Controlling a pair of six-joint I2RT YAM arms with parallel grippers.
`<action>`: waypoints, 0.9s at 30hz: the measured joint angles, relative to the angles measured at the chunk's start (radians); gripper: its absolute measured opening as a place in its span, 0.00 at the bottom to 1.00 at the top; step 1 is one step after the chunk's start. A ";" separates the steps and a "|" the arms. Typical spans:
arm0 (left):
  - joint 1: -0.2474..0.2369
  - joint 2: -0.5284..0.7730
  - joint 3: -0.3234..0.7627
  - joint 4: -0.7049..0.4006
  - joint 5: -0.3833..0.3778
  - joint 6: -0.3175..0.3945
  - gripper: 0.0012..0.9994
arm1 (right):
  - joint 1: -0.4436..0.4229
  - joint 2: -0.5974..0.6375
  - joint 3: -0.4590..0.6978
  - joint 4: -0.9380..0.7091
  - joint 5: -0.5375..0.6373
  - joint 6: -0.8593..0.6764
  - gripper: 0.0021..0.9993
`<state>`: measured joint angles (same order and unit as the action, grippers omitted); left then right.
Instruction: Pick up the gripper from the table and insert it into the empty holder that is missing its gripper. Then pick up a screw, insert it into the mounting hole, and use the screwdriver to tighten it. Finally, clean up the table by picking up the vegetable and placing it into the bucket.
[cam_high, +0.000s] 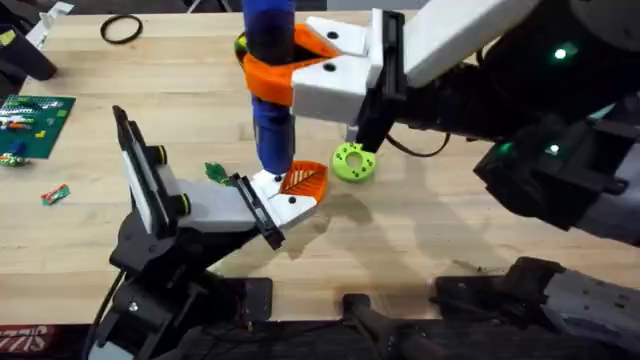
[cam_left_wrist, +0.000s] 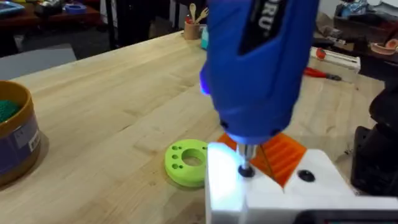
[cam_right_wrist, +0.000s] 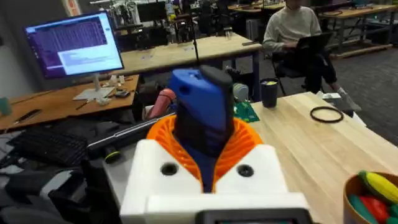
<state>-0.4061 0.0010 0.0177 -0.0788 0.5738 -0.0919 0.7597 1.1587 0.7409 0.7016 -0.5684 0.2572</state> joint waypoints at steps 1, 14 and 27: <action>0.000 0.000 0.000 0.000 0.000 0.000 0.01 | 0.000 0.000 -0.001 0.007 -0.002 -0.001 0.04; 0.000 0.000 0.001 -0.001 -0.002 0.004 0.01 | 0.000 -0.037 -0.020 0.268 -0.010 0.017 0.04; 0.000 0.000 0.001 -0.001 -0.002 0.004 0.01 | -0.161 -0.030 -0.019 -0.034 0.068 0.023 0.04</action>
